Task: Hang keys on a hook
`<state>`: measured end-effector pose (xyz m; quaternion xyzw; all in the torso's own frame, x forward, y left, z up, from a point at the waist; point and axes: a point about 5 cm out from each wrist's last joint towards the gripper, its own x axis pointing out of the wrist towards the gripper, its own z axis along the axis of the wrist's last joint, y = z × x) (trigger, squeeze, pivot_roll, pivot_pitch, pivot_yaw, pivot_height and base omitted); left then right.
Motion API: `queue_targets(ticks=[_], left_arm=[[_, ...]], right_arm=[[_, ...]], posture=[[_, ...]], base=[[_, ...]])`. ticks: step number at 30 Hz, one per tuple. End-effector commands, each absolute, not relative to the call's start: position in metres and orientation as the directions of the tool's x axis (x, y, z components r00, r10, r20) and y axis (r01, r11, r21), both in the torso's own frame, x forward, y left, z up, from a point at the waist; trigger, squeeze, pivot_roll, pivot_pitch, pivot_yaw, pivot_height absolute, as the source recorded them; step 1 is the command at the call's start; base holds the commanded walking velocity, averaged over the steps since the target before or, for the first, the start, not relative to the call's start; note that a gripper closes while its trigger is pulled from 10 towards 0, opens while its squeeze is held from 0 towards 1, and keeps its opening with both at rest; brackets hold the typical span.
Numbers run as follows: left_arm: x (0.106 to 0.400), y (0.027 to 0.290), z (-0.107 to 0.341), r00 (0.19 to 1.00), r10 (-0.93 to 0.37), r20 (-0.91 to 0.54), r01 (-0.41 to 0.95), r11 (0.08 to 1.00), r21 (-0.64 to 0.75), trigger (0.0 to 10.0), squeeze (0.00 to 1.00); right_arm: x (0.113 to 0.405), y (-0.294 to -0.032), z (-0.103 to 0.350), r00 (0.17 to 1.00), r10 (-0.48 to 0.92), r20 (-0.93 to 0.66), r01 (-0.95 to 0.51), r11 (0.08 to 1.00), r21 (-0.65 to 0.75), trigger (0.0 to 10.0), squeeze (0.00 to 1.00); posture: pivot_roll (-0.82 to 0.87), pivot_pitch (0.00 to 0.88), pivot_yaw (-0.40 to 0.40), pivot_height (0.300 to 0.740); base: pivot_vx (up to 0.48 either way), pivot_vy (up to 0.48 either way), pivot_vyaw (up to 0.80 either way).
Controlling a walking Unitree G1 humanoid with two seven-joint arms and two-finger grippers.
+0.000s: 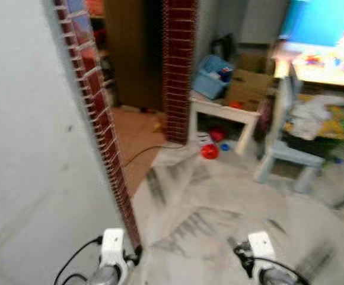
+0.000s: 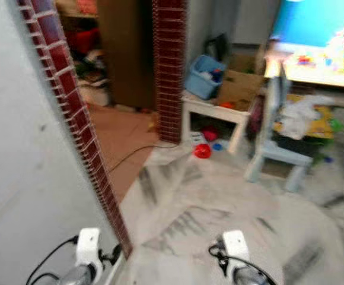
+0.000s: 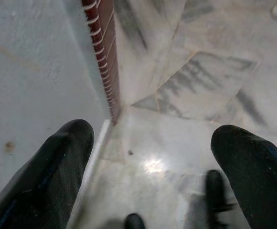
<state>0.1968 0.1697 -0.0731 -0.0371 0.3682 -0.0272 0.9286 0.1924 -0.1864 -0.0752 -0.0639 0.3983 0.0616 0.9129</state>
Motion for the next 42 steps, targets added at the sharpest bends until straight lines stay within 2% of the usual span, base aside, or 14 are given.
queue_targets(ticks=[1, 14, 24, 42], left_arm=[[0.202, 0.168, -0.071, 0.735, -0.081, -0.673, 0.032, 0.996, -0.086, 10.0, 0.0], [0.201, 0.163, -0.072, 0.728, -0.099, -0.678, 0.067, 0.995, -0.073, 10.0, 0.0], [0.2, 0.161, -0.072, 0.725, -0.108, -0.681, 0.084, 0.994, -0.068, 10.0, 0.0], [0.199, 0.162, -0.073, 0.718, -0.115, -0.686, 0.106, 0.993, -0.055, 10.0, 0.0]], right_arm=[[0.191, -0.19, -0.075, 0.673, 0.053, -0.738, -0.16, 0.984, -0.076, 10.0, 0.0], [0.181, -0.188, -0.081, 0.649, 0.048, -0.759, -0.159, 0.985, -0.074, 10.0, 0.0], [0.177, -0.189, -0.083, 0.643, 0.044, -0.765, -0.161, 0.984, -0.079, 10.0, 0.0], [0.167, -0.188, -0.087, 0.624, 0.046, -0.78, -0.159, 0.985, -0.069, 10.0, 0.0]], posture=[[-0.07, 0.0, 0.044, 0.74], [-0.07, 0.0, 0.044, 0.74], [-0.07, 0.0, 0.046, 0.74], [-0.08, 0.0, 0.059, 0.74]], base=[[0.0, 0.0, -0.74], [0.0, 0.0, -0.75], [0.0, -0.192, 0.0], [0.0, -0.345, 0.0]])
